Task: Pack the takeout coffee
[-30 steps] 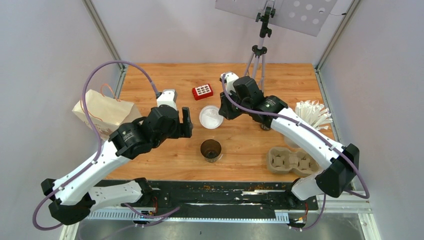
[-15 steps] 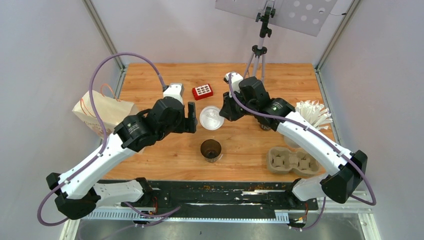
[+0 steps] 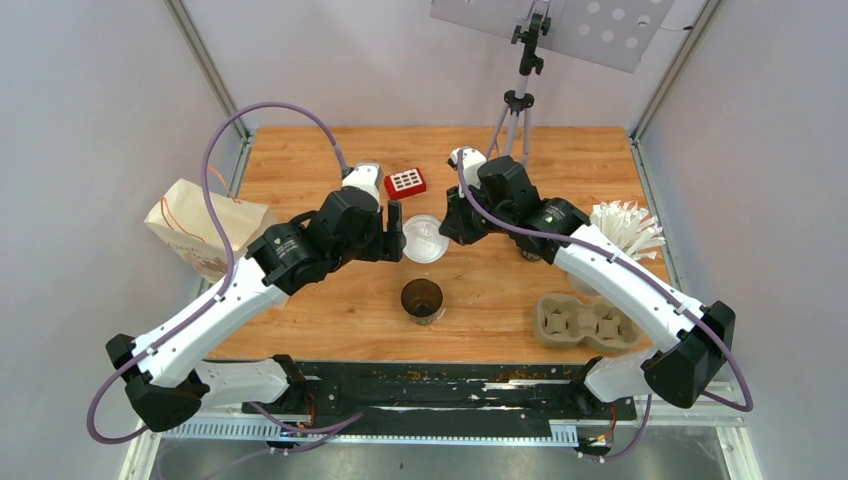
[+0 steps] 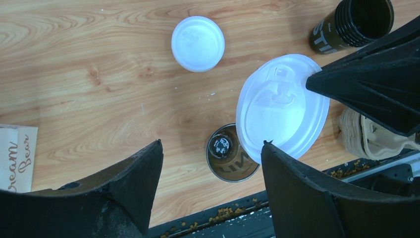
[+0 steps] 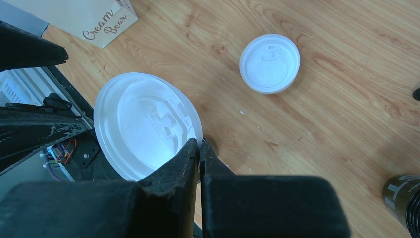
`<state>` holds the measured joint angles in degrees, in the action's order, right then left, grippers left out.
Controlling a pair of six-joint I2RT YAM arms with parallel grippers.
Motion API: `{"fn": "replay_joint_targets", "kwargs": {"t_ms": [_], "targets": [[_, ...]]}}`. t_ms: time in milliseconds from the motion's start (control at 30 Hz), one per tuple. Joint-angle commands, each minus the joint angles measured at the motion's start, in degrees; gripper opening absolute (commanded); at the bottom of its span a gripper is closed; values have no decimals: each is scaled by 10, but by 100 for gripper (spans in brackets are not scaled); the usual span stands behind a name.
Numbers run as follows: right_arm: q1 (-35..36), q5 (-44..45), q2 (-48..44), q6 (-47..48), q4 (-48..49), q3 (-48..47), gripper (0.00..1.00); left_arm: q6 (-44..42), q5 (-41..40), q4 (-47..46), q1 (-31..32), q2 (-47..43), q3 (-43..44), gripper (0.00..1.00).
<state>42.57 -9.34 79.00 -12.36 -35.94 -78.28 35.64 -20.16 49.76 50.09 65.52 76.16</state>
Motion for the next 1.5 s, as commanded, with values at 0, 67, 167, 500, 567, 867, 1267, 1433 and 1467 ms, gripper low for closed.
{"fn": "replay_joint_targets", "kwargs": {"t_ms": [0, 67, 167, 500, 567, 867, 1267, 1433, 1467], "targets": [[3, -9, -13, -3, 33, 2, 4, -3, 16, -49, -12, 8, -12, 77], [3, -9, -13, -2, 36, 2, 4, -3, 21, -58, -15, 13, -14, 74], [2, -10, -13, -4, 39, 3, 4, -4, 22, -63, -18, 23, -14, 71], [3, -10, -10, -1, 42, 2, 4, -13, 29, -75, -19, 42, -24, 43], [3, -11, -10, -2, 43, 1, 5, -14, 30, -79, -19, 42, -27, 40], [3, -24, -10, -4, 55, 0, 5, -16, 49, -99, -22, 46, -43, 23], [-3, -73, -80, 45, 127, 49, 51, -5, 149, -120, -105, -9, -78, 0], [-5, -120, -154, 82, 263, 120, 75, 5, 238, -129, -150, -35, -78, 0], [-6, -137, -169, 89, 291, 135, 77, 8, 261, -134, -158, -39, -79, 0]]}}
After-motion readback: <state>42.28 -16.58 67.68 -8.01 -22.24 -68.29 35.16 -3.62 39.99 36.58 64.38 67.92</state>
